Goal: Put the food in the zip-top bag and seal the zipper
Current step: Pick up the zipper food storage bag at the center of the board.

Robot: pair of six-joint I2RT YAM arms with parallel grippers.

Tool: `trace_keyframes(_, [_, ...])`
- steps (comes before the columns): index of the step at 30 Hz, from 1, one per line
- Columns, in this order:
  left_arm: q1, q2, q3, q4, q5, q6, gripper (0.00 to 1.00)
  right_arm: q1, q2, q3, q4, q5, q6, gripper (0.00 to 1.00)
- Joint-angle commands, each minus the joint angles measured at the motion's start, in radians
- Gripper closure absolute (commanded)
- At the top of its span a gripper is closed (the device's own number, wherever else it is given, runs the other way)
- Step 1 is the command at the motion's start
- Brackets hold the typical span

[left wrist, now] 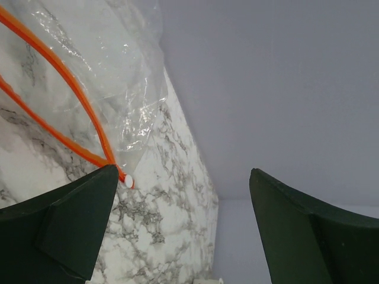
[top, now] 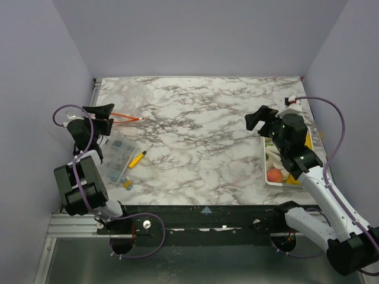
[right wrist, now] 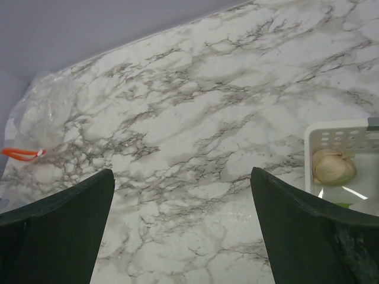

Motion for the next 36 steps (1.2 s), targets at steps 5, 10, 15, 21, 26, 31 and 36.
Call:
trace_keyframes(5, [0.0,0.232,0.036,0.34,-0.069,-0.211,0.02,0.004,0.094,0.106,-0.101,0.133,0.161,0.0])
trace_keyframes(10, [-0.026,0.204,0.047,0.165,-0.184,-0.115,0.01,0.005,0.131,0.172,-0.185,0.252,0.239,0.0])
trace_keyframes(15, [-0.038,0.297,0.096,0.109,-0.196,-0.158,0.09,0.004,0.073,0.147,-0.166,0.13,0.127,0.0])
trace_keyframes(21, [-0.061,0.352,0.155,0.055,-0.233,-0.151,0.13,0.004,-0.008,0.11,-0.118,0.016,0.071,0.0])
trace_keyframes(26, [-0.085,0.419,0.21,0.084,-0.241,-0.182,0.3,0.004,-0.008,0.127,-0.131,0.031,0.07,0.0])
trace_keyframes(31, [-0.101,0.45,0.288,0.021,-0.248,-0.154,0.57,0.004,-0.001,0.148,-0.16,0.047,0.074,0.0])
trace_keyframes(36, [-0.101,0.434,0.323,-0.011,-0.204,-0.087,0.93,0.004,0.008,0.156,-0.175,0.036,0.066,0.0])
